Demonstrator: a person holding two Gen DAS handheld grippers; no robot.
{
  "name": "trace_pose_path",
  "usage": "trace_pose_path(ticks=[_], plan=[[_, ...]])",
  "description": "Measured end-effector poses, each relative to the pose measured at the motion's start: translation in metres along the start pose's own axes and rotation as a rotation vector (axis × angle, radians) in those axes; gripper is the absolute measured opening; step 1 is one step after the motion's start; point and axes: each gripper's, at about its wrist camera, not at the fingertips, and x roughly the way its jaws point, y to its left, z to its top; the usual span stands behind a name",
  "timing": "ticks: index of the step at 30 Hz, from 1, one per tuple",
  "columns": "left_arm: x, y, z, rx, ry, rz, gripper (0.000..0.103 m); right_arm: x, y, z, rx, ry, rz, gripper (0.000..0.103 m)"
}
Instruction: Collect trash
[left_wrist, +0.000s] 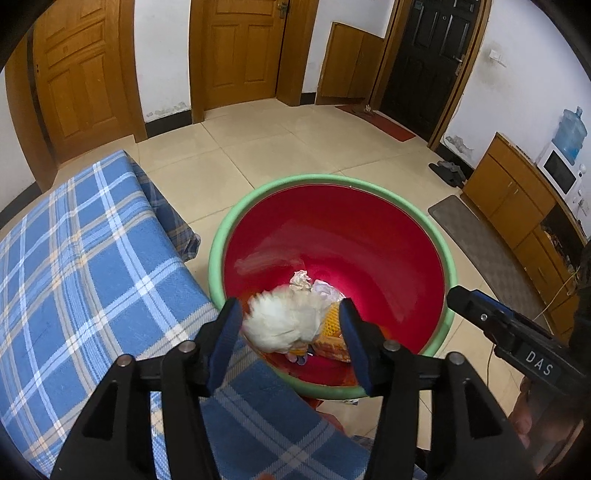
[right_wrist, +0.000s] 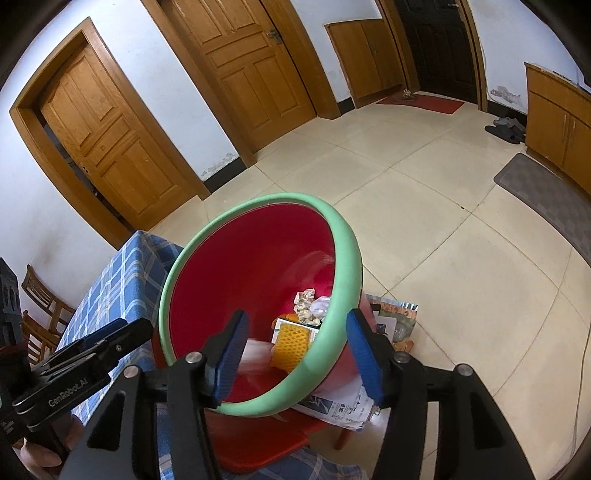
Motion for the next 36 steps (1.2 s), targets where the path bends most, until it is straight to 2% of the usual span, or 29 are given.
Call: trace_pose_path(ticks=[3,8,15,25,36], plan=[[-0.004,0.001,-0.001,-0.004,-0.008,0.002,0.057,-0.001,0.002,-0.001,-0.006,0.002,0.002,0.061],[-0.014,0.007,-0.004,-0.040,-0.014,0.002,0.057,-0.004,0.012,-0.004,-0.034,0.004,0.015,0.071],[-0.034,0.022,-0.012,-0.102,-0.024,0.037,0.057,-0.011,0.038,-0.010,-0.091,0.010,0.050,0.078],[-0.079,0.055,-0.031,-0.222,-0.083,0.131,0.057,-0.024,0.078,-0.024,-0.172,0.015,0.107,0.092],[-0.129,0.095,-0.066,-0.341,-0.136,0.262,0.057,-0.049,0.120,-0.043,-0.252,-0.017,0.172,0.098]])
